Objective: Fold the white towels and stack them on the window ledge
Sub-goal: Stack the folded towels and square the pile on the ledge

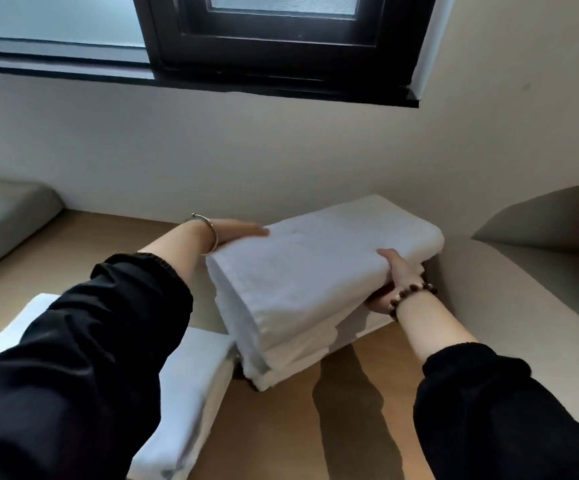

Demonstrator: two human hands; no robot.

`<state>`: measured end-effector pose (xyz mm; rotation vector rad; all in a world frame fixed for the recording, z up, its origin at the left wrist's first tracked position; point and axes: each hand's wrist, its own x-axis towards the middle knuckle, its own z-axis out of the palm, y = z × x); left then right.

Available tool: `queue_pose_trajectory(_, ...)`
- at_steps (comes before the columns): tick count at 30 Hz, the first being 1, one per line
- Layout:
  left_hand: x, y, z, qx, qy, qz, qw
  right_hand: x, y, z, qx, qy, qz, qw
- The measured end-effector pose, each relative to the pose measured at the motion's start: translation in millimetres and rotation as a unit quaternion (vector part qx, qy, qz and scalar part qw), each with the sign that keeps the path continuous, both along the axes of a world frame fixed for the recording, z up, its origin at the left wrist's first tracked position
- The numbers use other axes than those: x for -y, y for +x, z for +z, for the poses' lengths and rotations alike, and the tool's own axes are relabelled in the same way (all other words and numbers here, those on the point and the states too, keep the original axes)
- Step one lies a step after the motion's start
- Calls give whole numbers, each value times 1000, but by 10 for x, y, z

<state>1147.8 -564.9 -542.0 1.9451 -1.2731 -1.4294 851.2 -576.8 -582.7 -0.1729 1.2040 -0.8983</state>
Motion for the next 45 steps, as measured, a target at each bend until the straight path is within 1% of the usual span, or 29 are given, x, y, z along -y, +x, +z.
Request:
queue_pose_trajectory(3, -15, 95, -140, -47, 5, 124, 991, -91, 70, -140, -19, -15, -40, 999)
queue_pose_trajectory(5, -133, 167, -299, -34, 35, 157, 986, -169, 133, -227, -29, -19, -52, 998)
queue_pose_trajectory(7, -273, 190, -428, -48, 66, 160, 984, -201, 194, -229, -32, -31, -58, 997)
queue_pose_trajectory(10, -419, 198, -544, -108, 79, 140, 981, -221, 252, -146, -22, -31, -62, 997)
queue_pose_trajectory(11, -452, 198, -556, -107, 74, 134, 982, -228, 252, -145, -10, -30, -61, 998)
queue_pose_trajectory(14, -453, 218, -611, -63, 56, 108, 991, -265, 266, -165, 19, -27, -62, 998)
queue_pose_trajectory(16, -445, 194, -601, -65, 47, 99, 992, -263, 280, -168, 23, -30, -69, 997)
queue_pose_trajectory(19, -395, 168, -586, -151, 3, 149, 977, -229, 313, -82, 29, -33, -73, 996)
queue_pose_trajectory(20, -402, 171, -584, -167, -10, 168, 972, -220, 341, -72, 27, -35, -70, 997)
queue_pose_trajectory(25, -482, 219, -737, -185, -10, 222, 957, -252, 493, -199, -19, -57, -56, 997)
queue_pose_trajectory(27, -496, 196, -773, -176, -14, 235, 956, -256, 497, -236, -33, -54, -53, 997)
queue_pose_trajectory(29, -511, 187, -781, -135, -20, 233, 963, -254, 455, -282, -71, -47, -37, 996)
queue_pose_trajectory(32, -561, 198, -780, -27, 30, 179, 983, -274, 267, -481, -158, -49, -3, 986)
queue_pose_trajectory(34, -582, 180, -768, -7, 74, 149, 986, -297, 104, -530, -197, -85, -13, 977)
queue_pose_trajectory(35, -572, 166, -760, -14, 90, 142, 986, -333, 47, -517, -201, -95, -23, 975)
queue_pose_trajectory(36, -550, 148, -757, -28, 100, 146, 984, -336, -17, -544, -175, -93, -44, 979)
queue_pose_trajectory(38, -512, 109, -730, -74, 108, 172, 976, -303, -126, -633, -94, -48, -81, 991)
queue_pose_trajectory(40, -456, 86, -731, -101, 99, 194, 971, -295, -124, -690, -25, 12, -93, 995)
queue_pose_trajectory(41, -418, 62, -723, -110, 93, 197, 970, -291, -101, -730, -2, 21, -86, 996)
queue_pose_trajectory(42, -372, 40, -721, -121, 85, 201, 968, -249, -69, -779, 2, 17, -73, 997)
queue_pose_trajectory(44, -217, 14, -750, -149, 50, 221, 963, -153, -7, -803, -88, -17, 3, 996)
queue_pose_trajectory(45, -144, -11, -743, -157, 27, 229, 960, -109, 26, -810, -136, -13, 14, 990)
